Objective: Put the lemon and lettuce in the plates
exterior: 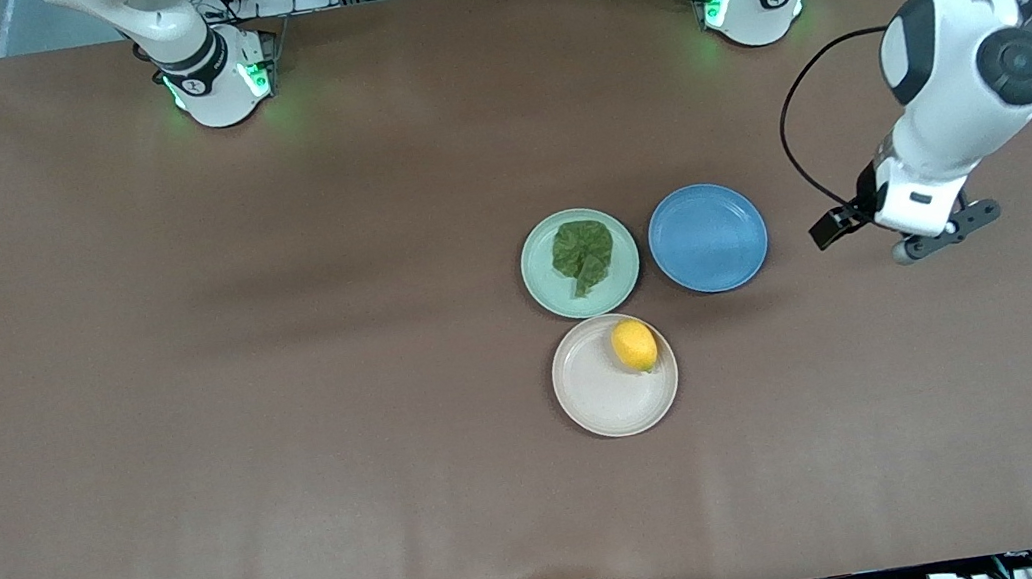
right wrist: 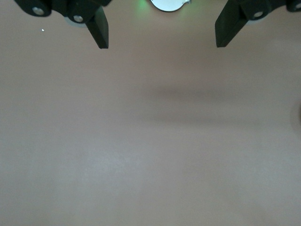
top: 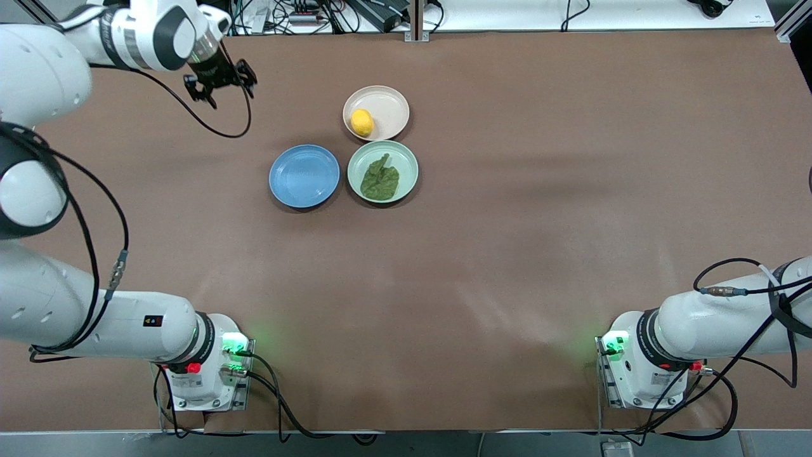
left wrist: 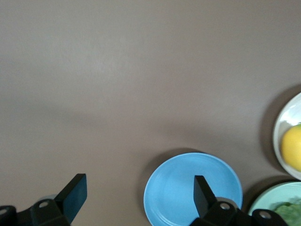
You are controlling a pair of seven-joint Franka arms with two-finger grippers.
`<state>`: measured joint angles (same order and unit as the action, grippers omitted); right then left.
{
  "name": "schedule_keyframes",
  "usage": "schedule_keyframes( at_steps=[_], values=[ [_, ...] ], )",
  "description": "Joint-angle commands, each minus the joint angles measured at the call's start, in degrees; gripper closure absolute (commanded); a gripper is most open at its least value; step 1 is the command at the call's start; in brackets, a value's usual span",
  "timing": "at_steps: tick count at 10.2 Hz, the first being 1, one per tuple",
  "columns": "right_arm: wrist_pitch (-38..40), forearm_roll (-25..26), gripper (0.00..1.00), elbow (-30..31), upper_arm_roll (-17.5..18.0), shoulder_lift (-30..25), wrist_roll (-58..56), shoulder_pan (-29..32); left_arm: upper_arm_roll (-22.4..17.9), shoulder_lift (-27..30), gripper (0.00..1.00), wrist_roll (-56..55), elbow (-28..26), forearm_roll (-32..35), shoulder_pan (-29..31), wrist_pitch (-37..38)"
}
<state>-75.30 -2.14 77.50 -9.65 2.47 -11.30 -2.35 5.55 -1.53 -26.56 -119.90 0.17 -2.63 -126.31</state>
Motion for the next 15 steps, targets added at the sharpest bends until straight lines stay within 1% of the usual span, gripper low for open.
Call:
schedule_keyframes(
  at_steps=[1,2,4,6,7,8,10,11,13,15],
  values=[
    [0.07,0.56,0.0,1.68,0.33,-1.67,-1.1,0.41,-0.01,2.23,0.0,2.91,5.52,-1.4,0.08,0.53],
    [-0.03,0.56,0.0,1.77,0.33,-1.67,-1.01,0.33,0.16,2.32,0.0,3.96,7.99,-1.32,0.08,1.58],
    [-0.03,0.47,0.0,1.77,0.5,-1.76,-0.92,0.24,-0.01,1.27,0.0,5.9,16.06,-1.05,-0.09,10.34],
    [-0.38,0.3,0.0,1.6,0.68,-1.85,-0.48,-0.02,0.25,0.83,0.0,11.41,23.18,-0.61,-0.18,18.17],
    [-0.46,0.3,0.0,1.6,0.59,-1.85,-0.39,-0.55,0.17,0.39,0.0,11.96,27.05,-0.52,-0.01,22.47],
    [-0.81,0.3,0.0,1.6,0.59,-1.94,-0.39,-0.64,0.17,-0.05,0.0,14.23,29.18,-0.52,-0.01,24.95],
    [-1.6,0.3,0.0,1.69,0.33,-1.94,-0.48,-0.73,-0.1,0.12,0.0,18.37,33.39,-0.44,-0.01,34.24],
    [-1.7,0.3,0.0,1.69,0.33,-1.85,-0.48,-0.64,-0.01,0.38,0.0,19.86,34.55,-0.44,-0.01,37.86],
    [-2.04,0.12,0.0,1.69,0.33,-1.76,-0.48,-0.64,0.17,0.82,0.0,22.59,35.0,-0.52,0.26,41.74],
    [-1.87,0.03,0.0,1.69,0.33,-1.76,-0.48,-0.64,0.17,0.91,0.0,22.78,35.0,-0.44,0.78,43.16]
  ],
)
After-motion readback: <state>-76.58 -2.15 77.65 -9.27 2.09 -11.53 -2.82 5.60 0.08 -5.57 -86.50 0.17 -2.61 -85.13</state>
